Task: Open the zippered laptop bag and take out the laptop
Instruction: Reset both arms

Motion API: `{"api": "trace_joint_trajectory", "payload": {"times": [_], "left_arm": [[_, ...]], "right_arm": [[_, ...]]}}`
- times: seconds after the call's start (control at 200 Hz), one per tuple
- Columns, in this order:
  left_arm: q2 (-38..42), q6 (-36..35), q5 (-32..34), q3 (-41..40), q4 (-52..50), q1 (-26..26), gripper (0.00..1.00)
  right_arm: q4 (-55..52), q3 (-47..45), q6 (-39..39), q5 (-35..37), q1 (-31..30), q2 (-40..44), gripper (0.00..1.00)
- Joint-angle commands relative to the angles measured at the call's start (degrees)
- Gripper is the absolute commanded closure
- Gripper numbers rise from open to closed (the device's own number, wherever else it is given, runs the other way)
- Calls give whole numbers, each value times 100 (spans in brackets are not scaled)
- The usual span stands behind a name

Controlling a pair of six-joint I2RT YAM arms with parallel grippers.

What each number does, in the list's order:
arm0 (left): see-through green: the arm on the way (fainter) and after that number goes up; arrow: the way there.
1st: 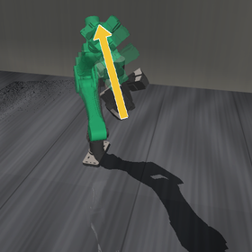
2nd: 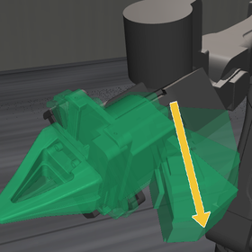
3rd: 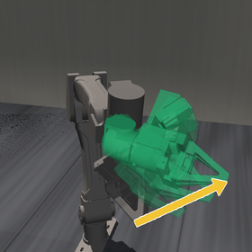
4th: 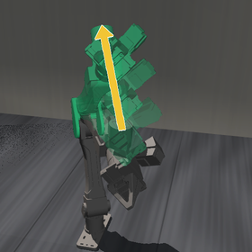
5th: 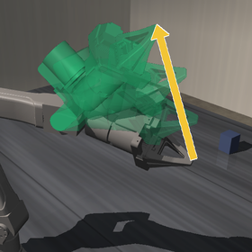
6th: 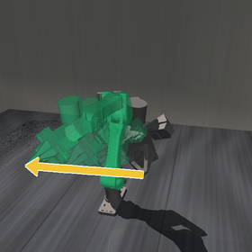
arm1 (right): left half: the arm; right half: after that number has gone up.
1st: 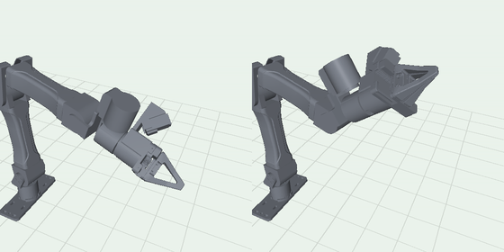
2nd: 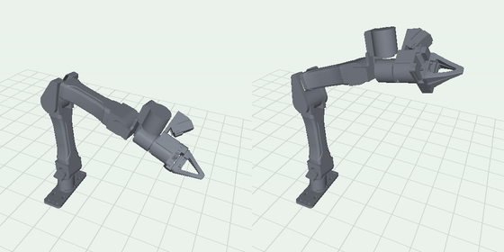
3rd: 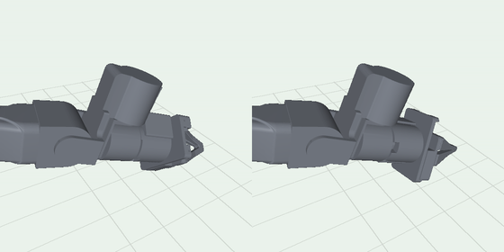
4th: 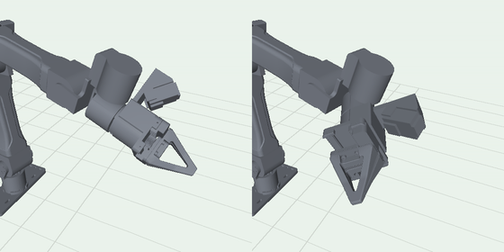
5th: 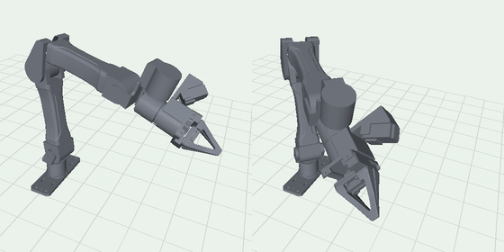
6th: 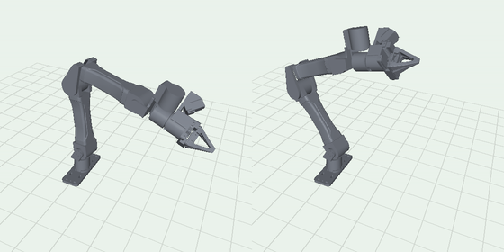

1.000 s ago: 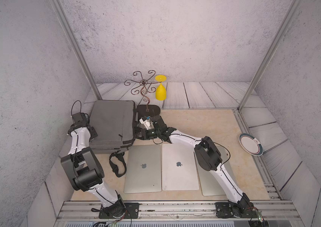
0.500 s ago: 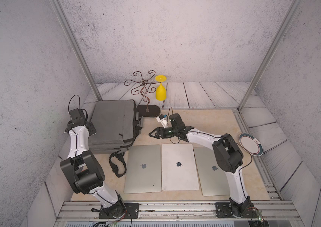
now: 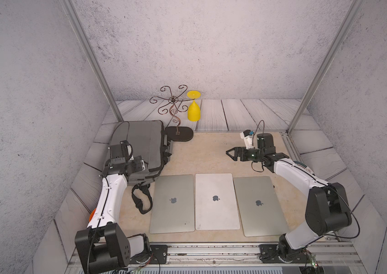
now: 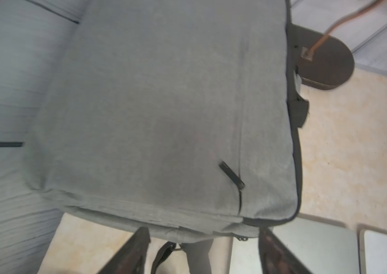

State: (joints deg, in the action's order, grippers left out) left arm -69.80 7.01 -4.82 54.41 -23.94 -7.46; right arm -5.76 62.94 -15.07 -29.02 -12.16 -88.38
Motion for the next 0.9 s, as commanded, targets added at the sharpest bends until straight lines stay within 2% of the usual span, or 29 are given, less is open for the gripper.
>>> {"api": "trace_joint_trajectory", "payload": {"times": [0.0,0.18,0.19,0.205,0.215,0.335,0.45,0.53,0.686,0.896], "left_arm": [[172,90,-34,-709,1284,304,21],[179,-75,227,-1432,2334,338,16],[200,-89,251,-1462,2388,337,13],[215,-115,296,-1514,2483,333,2],[226,-124,332,-1541,2535,335,0],[108,-393,614,-1913,3310,303,1],[-221,-471,702,-1847,3488,251,1],[-481,-460,864,-1777,3631,239,1],[-818,-330,831,-1905,4224,147,1],[-847,-349,718,-1995,4283,120,1]], "right_arm": [[10,-455,543,967,425,549,1],[847,-1352,749,2286,839,799,1],[925,-1411,757,2317,856,817,1],[1033,-1502,761,2366,883,822,1],[1079,-1556,771,2412,896,822,1],[2012,-2237,709,3054,1043,814,1],[2821,-2554,713,2964,1271,772,1],[2924,-2485,853,2928,1371,654,1],[2894,-2356,944,2778,1513,542,1],[2587,-2479,965,2667,1572,667,1]]}}
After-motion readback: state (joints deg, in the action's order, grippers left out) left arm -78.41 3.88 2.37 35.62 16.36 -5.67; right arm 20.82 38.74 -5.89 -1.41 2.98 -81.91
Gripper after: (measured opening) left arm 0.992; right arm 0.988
